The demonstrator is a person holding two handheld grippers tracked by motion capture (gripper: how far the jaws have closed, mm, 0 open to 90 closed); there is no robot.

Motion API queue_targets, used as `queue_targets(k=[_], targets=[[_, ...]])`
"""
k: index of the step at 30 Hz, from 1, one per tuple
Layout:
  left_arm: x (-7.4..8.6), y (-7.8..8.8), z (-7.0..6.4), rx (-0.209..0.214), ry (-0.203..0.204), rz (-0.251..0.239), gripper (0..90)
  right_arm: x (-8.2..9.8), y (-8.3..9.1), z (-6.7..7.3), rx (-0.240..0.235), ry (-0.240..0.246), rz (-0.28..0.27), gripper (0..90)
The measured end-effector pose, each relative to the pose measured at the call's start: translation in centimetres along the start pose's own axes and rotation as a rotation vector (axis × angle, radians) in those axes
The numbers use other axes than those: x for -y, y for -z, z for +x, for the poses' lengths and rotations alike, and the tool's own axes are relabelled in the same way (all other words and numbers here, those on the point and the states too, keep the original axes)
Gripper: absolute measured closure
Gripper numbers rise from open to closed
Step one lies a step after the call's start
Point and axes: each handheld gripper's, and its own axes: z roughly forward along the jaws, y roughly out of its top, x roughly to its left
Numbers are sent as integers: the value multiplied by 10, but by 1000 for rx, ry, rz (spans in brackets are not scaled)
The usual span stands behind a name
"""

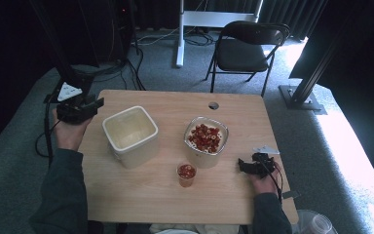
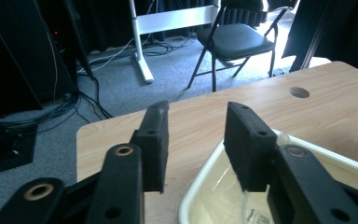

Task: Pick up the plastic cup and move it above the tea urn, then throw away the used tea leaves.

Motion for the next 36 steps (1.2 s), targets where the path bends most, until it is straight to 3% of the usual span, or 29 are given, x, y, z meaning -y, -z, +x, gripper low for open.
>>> queue_targets(k=[12, 16, 18, 22, 27, 34, 36], targets=[[12, 2, -14, 73, 12, -9, 540, 0, 0, 0, 0, 2, 1, 113], [14, 3, -22, 100, -2, -12, 512, 0, 0, 0, 0, 2, 0, 114], [16, 4, -34, 138, -11, -15, 501, 0, 0, 0, 0, 2, 0, 114], [19, 8, -51, 210, -22, -41, 479, 1, 2, 1, -24, 29, -16, 199], [23, 16, -74, 302, -27, -76, 455, 1, 2, 1, -25, 26, -15, 199], [36, 20, -112, 400, -92, -64, 435, 1, 2, 2, -22, 22, -15, 199], [41, 21, -121, 451, -97, -60, 426, 1, 2, 2, -24, 22, -15, 199]])
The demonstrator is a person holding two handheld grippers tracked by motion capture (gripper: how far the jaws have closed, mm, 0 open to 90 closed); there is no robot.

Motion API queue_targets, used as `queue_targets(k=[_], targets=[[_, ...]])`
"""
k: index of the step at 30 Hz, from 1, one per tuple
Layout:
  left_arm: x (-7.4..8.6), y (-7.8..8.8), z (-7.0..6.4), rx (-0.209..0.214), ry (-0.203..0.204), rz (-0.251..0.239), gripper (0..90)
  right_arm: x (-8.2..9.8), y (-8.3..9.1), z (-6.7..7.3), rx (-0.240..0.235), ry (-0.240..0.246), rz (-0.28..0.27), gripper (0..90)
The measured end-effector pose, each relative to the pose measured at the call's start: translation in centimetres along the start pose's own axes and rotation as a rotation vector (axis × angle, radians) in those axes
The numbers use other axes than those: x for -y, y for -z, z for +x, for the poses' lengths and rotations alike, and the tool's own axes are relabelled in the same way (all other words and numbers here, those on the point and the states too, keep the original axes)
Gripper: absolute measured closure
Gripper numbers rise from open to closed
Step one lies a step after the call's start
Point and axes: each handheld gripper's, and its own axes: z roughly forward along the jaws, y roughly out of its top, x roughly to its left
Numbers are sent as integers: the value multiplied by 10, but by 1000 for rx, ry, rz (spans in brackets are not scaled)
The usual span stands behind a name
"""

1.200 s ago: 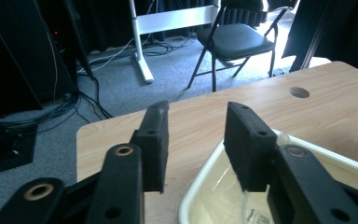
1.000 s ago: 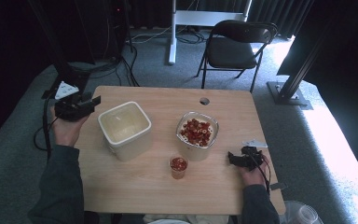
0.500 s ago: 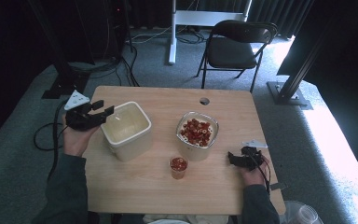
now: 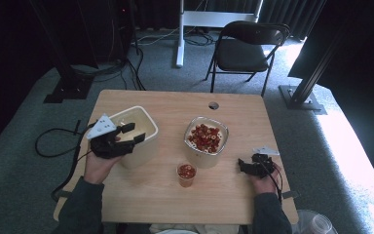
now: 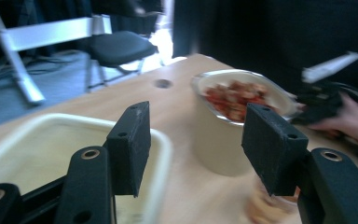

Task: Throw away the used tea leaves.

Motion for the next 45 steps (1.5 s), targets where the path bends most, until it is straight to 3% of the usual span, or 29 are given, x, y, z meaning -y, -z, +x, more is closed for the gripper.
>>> queue_targets(k=[4, 10, 15, 17, 18, 20, 22, 26, 30, 33, 37, 40, 45], targets=[[9, -8, -14, 54, -19, 19, 405, 0, 0, 0, 0, 0, -1, 199], [30, -25, -26, 79, -26, 67, 393, 0, 1, 1, -4, 3, 1, 198], [48, -42, -44, 83, -76, 111, 370, 0, 3, 3, -6, 6, 20, 201], [48, -42, -44, 83, -76, 111, 369, 0, 4, 5, -8, 8, 29, 201], [58, -50, -55, 94, -99, 129, 369, 0, 6, 9, -30, 20, 41, 210], [64, -55, -62, 105, -111, 139, 369, 1, 10, 16, -76, 30, 40, 208], [70, -60, -66, 111, -117, 156, 369, 1, 17, 26, -111, 56, 22, 208], [75, -65, -67, 101, -113, 181, 369, -3, 34, 56, -239, 131, -49, 194], [71, -58, -62, 61, -106, 165, 371, -4, 42, 87, -336, 224, -91, 174], [71, -50, -54, 7, -88, 162, 378, -4, 43, 105, -402, 288, -104, 156], [75, -39, -42, -29, -47, 142, 384, -6, 44, 124, -473, 319, -116, 162], [77, -34, -37, -65, -46, 148, 385, -5, 42, 136, -513, 341, -127, 162], [79, -31, -32, -84, -41, 158, 386, -9, 35, 152, -566, 352, -144, 159]])
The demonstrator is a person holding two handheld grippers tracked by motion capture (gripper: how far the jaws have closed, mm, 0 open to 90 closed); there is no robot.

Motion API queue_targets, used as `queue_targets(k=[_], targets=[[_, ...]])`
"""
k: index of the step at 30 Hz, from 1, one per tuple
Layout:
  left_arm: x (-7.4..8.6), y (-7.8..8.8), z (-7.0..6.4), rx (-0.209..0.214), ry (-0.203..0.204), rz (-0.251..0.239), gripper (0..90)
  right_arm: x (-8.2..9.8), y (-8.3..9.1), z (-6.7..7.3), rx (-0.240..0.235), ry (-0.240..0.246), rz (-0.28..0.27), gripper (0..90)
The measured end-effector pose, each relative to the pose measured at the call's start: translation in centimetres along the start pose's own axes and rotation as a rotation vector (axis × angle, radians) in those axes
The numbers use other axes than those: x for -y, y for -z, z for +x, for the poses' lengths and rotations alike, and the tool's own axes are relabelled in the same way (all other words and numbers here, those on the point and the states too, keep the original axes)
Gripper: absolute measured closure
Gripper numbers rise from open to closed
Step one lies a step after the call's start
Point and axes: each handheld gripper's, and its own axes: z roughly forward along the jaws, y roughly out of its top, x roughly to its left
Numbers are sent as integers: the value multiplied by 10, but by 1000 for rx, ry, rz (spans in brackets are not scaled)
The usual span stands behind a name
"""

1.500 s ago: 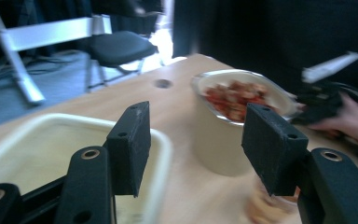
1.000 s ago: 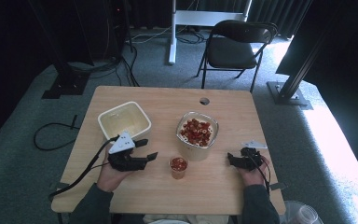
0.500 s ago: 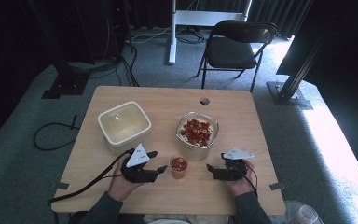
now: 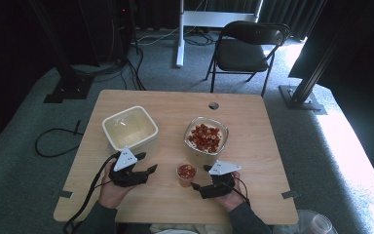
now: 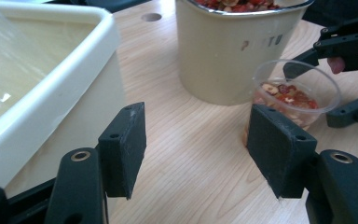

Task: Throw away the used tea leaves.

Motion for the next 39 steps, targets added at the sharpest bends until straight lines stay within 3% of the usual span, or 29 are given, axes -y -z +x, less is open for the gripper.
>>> queue_targets(k=[11, 18, 28, 39], targets=[[4, -2, 3, -6, 16, 12, 390, -12, -25, 7, -49, 34, -77, 159], [7, 0, 7, -14, 30, 13, 391, -15, -36, 8, -60, 43, -109, 248], [11, 0, 9, -25, 36, 20, 392, -13, -33, 9, -24, 69, -117, 329], [15, -1, 10, -34, 41, 28, 393, -9, -18, 8, 7, 68, -110, 335]])
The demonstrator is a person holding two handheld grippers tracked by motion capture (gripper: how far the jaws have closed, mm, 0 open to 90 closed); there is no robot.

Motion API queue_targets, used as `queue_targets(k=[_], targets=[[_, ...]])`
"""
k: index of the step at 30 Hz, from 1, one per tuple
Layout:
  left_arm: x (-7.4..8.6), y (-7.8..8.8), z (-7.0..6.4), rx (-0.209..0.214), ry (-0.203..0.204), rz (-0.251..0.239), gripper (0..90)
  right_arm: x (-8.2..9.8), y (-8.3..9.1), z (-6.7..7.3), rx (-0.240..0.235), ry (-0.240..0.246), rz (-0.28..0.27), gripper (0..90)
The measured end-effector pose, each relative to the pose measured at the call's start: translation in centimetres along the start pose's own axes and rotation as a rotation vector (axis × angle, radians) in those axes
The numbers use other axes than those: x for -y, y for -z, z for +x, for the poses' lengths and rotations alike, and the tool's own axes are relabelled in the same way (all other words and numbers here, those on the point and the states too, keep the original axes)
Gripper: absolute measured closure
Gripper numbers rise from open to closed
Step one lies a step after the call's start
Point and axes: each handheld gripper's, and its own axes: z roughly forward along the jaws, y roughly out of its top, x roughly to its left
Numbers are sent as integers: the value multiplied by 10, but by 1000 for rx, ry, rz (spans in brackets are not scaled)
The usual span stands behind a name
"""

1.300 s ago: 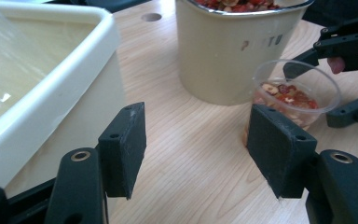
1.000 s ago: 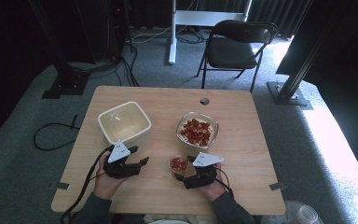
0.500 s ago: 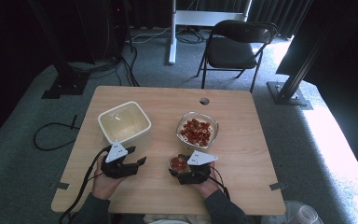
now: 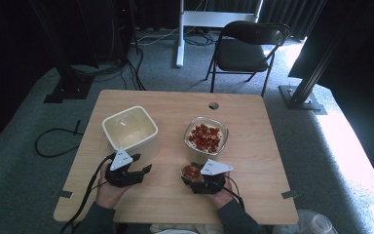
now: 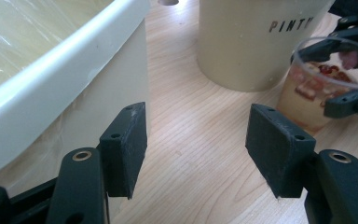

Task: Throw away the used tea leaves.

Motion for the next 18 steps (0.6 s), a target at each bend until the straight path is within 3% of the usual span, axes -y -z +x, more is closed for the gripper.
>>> queue_targets(k=[18], targets=[[14, -8, 2, -24, 6, 5, 396, 10, 50, -18, 117, -22, -2, 340]])
